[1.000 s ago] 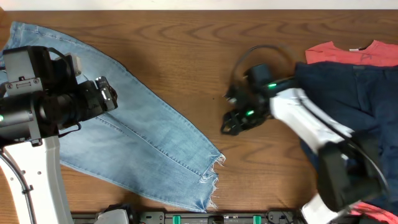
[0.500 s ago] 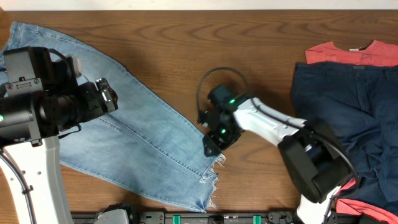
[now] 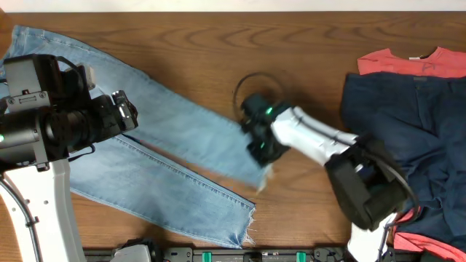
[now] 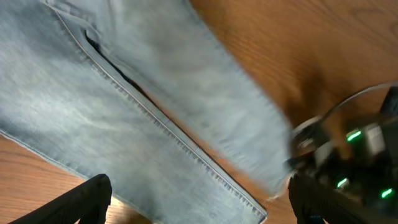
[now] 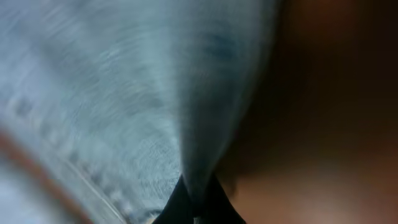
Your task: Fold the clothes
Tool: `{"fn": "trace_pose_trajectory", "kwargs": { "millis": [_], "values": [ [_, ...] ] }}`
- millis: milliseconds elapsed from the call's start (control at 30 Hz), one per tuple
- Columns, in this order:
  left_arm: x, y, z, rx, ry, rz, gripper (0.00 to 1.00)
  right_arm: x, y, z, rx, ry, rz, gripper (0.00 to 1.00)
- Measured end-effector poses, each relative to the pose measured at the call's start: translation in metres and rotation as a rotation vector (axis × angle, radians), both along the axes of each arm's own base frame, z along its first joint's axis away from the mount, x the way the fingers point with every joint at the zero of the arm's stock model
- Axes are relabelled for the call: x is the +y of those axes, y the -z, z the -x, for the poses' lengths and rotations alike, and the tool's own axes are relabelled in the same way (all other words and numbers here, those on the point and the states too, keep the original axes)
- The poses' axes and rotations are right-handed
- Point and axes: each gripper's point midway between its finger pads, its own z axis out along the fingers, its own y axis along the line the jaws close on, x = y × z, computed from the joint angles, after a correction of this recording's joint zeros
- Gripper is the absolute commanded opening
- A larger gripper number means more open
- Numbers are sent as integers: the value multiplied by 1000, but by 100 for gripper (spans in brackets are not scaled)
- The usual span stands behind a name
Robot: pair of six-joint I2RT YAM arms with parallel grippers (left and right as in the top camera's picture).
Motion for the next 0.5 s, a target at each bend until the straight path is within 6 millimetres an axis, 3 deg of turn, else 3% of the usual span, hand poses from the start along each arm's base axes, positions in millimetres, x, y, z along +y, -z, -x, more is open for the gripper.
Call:
{"fn": "trace_pose_trajectory", "kwargs": {
  "millis": [67, 133, 167, 233, 300, 400, 500],
  "values": [
    [0, 0, -1, -3, 0, -1, 92, -40, -17, -58, -152, 107, 106, 1],
    [0, -1, -2, -8, 0, -2, 92, -81, -47, -118, -316, 231, 174, 3],
    [1, -1, -2, -9, 0, -3, 93, -106, -69, -148, -403, 305, 195, 25],
    [1, -1, -2, -12, -1, -3, 93, -154, -113, -195, -543, 446, 195, 96],
    [0, -1, -2, -12, 0, -2, 93, -208, -154, -223, -629, 573, 161, 99],
    [1, -1, -2, -12, 0, -3, 93, -266, -184, -221, -613, 691, 98, 99],
    [1, -1, -2, -12, -1, -3, 96, -284, -193, -197, -499, 750, -13, 99]
  ]
}}
